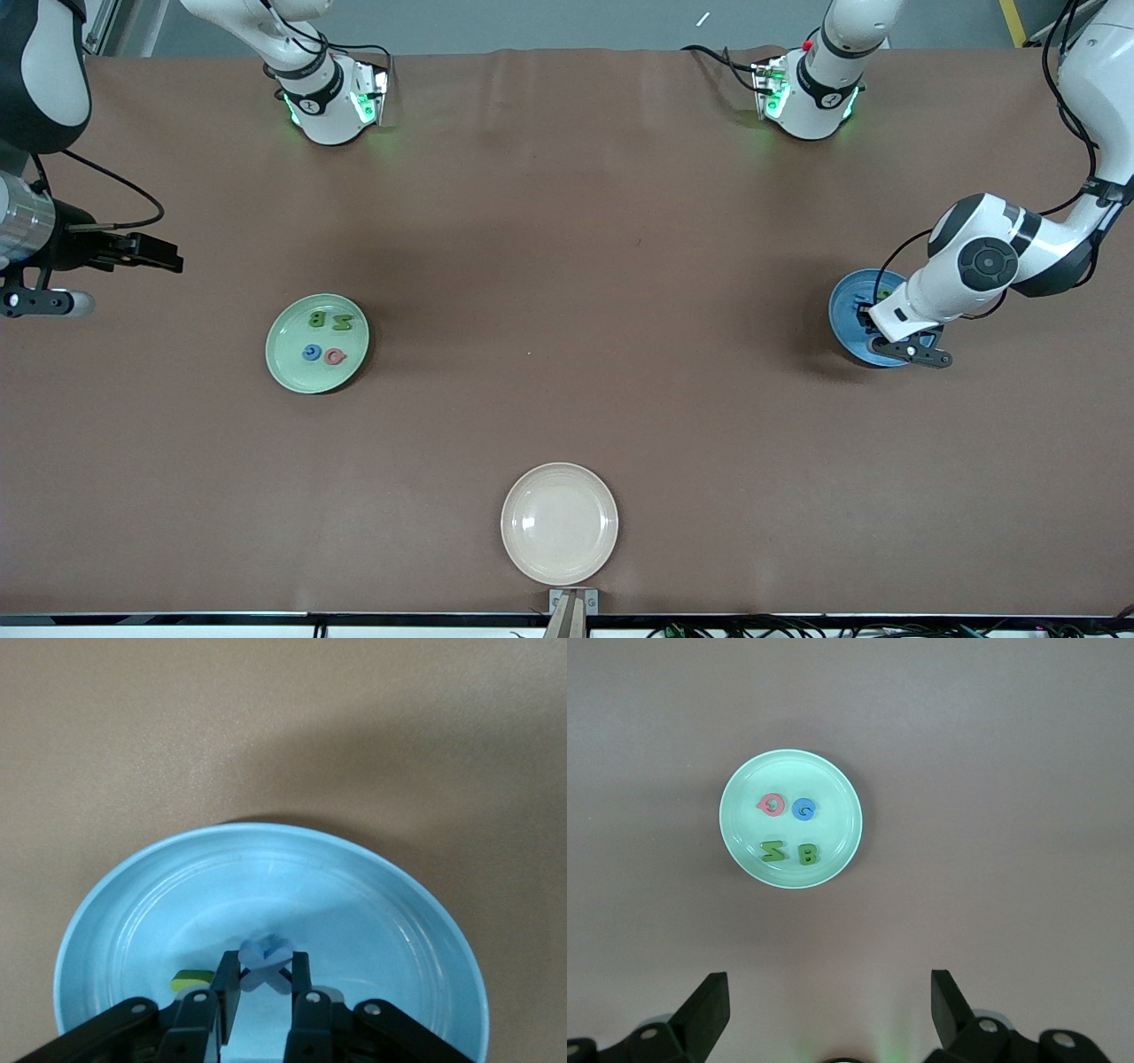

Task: Sort upper and lower case letters into plates
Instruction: 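Lower the blue x into the blue plate and open the left gripper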

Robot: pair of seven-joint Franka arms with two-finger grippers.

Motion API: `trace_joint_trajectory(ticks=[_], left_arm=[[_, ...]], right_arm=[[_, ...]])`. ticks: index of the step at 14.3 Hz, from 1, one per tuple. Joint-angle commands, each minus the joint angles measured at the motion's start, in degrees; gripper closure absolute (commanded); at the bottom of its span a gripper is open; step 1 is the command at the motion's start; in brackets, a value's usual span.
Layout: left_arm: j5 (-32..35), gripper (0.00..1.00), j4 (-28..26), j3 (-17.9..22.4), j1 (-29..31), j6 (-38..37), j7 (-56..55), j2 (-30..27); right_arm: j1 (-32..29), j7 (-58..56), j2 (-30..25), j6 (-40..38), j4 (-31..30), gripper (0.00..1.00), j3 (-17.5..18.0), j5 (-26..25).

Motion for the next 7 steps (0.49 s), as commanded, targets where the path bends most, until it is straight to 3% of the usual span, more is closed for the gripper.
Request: trace_joint_trajectory(ticks=[1, 7], left_arm=[[1.58, 0.84, 0.62, 0.52, -0.78, 0.81, -0.57, 0.77], [2.45, 0.79, 0.71, 1.58, -0.78, 1.43, -0.57, 1.64]], right_arm=[[-0.95, -0.44, -1.55, 0.48, 0.02, 0.0, 1.12, -0.81], [-0.77, -0.53, -0.94, 0.22, 3.88, 0.0, 1.03, -0.72]])
